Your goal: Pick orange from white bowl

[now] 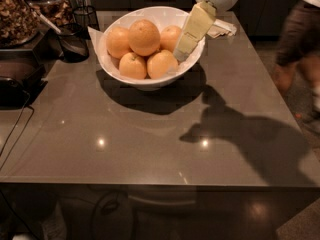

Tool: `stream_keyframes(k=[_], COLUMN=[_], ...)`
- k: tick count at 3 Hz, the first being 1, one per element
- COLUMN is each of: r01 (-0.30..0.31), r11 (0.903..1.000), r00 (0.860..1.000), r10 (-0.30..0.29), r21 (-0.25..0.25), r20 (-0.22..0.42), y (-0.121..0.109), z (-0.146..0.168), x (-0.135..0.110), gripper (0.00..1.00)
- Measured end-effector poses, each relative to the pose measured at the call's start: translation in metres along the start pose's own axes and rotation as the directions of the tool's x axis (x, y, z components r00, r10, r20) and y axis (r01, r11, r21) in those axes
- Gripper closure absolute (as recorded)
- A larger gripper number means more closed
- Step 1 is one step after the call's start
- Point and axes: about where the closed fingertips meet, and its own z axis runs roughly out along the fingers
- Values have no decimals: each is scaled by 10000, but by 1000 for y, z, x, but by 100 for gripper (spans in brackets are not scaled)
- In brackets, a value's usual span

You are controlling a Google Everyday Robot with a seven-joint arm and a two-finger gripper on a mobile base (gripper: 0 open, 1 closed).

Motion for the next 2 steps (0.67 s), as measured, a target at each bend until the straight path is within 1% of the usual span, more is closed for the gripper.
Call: stream_keyframes(k=[1, 2], r01=[-236, -800], r11=[9997, 9968], r00=[9990, 9937], r10=[232, 798], r21=[116, -5], r20=[375, 792], y=[-3, -14], z=[1, 15], x=[-4, -26], gripper=[0, 0])
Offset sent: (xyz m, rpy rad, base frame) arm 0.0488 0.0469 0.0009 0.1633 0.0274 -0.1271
